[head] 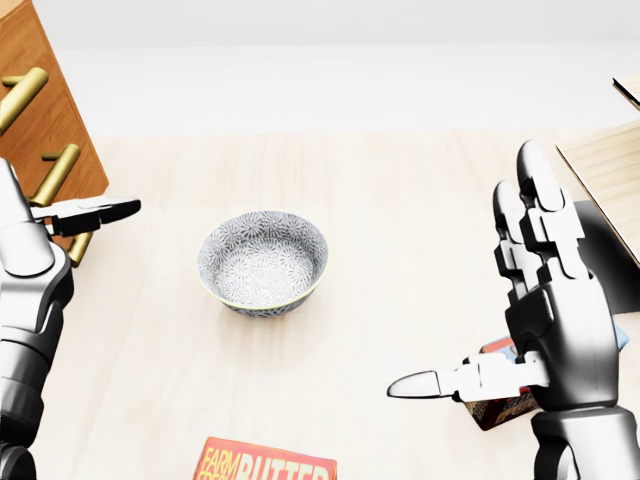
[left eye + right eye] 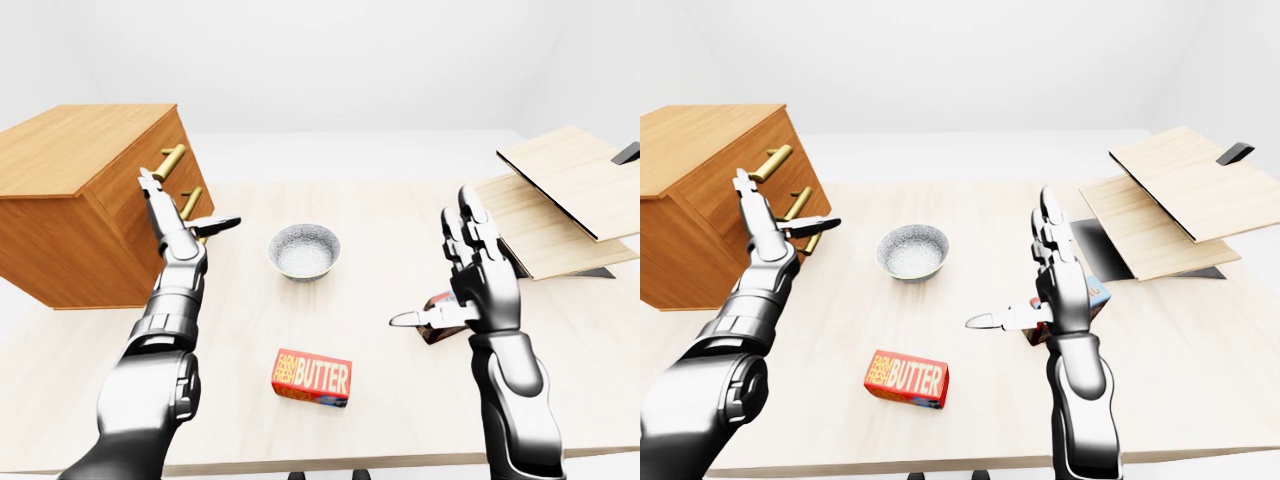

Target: Close the top drawer of the cabinet.

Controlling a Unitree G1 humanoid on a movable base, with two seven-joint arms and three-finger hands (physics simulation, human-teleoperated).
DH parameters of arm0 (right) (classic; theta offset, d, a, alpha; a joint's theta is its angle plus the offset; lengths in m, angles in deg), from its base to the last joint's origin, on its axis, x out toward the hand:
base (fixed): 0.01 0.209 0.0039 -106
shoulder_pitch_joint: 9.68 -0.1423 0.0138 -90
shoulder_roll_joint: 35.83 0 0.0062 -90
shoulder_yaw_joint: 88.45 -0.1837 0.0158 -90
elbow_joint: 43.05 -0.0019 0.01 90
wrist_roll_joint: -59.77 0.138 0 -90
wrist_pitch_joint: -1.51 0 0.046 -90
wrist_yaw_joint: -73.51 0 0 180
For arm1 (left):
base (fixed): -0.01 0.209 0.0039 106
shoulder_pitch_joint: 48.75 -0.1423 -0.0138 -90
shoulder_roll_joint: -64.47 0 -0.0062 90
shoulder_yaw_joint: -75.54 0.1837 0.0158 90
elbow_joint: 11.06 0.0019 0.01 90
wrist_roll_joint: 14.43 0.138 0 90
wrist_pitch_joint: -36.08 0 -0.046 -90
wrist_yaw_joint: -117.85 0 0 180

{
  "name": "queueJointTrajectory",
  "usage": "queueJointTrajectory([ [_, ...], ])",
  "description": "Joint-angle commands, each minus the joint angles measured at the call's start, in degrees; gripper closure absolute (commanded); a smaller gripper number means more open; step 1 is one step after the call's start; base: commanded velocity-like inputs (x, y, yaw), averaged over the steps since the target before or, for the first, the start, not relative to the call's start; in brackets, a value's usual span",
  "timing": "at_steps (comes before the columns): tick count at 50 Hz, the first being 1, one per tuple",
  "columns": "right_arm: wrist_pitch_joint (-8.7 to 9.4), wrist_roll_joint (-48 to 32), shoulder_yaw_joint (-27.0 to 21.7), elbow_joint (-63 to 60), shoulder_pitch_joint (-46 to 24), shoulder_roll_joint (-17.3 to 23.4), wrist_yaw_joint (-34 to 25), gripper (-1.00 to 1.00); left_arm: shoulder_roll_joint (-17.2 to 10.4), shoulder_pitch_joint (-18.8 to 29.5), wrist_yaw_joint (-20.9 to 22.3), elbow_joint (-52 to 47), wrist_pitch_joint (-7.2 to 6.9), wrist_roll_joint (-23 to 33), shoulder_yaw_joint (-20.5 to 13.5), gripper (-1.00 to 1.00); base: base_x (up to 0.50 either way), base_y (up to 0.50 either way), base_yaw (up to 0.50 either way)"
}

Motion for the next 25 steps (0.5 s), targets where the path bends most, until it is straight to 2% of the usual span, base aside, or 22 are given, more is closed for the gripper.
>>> queueJointTrajectory([
  [1, 0.0, -0.23, -0.03, -2.12, 1.11, -0.24, 0.01, -1.0, -0.67, -2.92, -1.91, 7.56, 0.0, -2.97, -0.62, -1.0, 0.0, 0.0, 0.0],
  [8, 0.0, -0.33, -0.12, -4.15, 1.78, -0.37, -0.09, -1.0, -1.19, -2.82, -3.29, 8.08, 0.0, -2.44, -0.59, -1.0, 0.0, 0.0, 0.0],
  [23, 0.0, -0.81, 0.19, -5.85, 2.91, -0.77, -0.16, -1.0, -2.41, -2.03, -3.29, 8.46, 0.0, -3.79, -1.67, -1.0, 0.0, 0.0, 0.0],
  [24, 0.0, -0.79, 0.15, -5.85, 2.89, -0.77, -0.17, -1.0, -17.12, -6.94, 8.66, 9.02, 0.0, -12.45, -4.37, -1.0, 0.0, 0.0, 0.0],
  [25, 0.0, -0.79, 0.12, -5.72, 2.96, -0.79, -0.2, -1.0, -30.41, -10.77, 23.29, 13.26, 0.0, -19.25, -8.16, -1.0, 0.0, 0.0, 0.0],
])
